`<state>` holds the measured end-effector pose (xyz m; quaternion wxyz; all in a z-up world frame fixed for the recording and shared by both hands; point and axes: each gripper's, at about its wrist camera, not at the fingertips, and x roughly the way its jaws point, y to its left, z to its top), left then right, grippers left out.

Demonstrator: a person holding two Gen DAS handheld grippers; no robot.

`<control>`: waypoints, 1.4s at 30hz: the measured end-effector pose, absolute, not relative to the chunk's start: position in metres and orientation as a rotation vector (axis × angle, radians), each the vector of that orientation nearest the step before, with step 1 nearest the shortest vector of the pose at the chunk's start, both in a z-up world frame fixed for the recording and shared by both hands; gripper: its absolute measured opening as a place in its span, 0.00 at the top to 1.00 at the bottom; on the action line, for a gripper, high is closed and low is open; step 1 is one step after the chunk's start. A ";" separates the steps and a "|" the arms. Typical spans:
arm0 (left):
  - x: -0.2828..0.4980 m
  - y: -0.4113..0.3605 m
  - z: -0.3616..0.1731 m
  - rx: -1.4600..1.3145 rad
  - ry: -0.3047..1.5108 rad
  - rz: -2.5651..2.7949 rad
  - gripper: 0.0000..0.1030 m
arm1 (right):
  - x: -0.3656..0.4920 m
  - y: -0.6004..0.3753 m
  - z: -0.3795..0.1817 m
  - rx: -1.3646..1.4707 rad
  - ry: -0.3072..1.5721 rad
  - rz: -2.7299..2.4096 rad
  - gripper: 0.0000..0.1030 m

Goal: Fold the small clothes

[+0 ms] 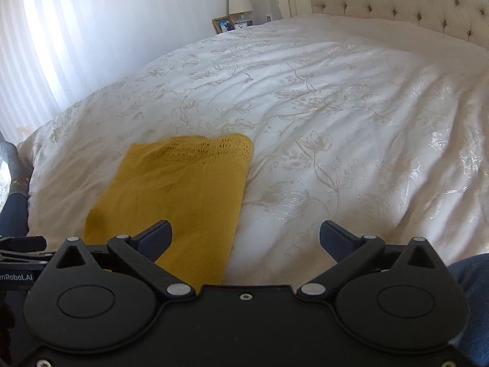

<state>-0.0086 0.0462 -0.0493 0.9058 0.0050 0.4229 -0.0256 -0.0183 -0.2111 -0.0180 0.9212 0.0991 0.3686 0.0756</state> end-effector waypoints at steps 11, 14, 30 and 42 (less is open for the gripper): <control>-0.019 0.037 -0.041 0.030 0.869 0.028 0.01 | -0.042 -0.199 -0.011 0.146 0.730 0.171 0.01; -0.020 0.037 -0.040 0.008 0.881 0.025 0.01 | -0.042 -0.199 -0.009 0.155 0.729 0.165 0.01; -0.014 0.041 -0.046 0.006 0.963 0.083 0.02 | -0.040 -0.196 -0.010 0.145 0.797 0.075 0.01; -0.007 0.039 -0.055 0.016 1.008 0.047 0.02 | -0.033 -0.195 -0.014 0.154 0.837 0.098 0.01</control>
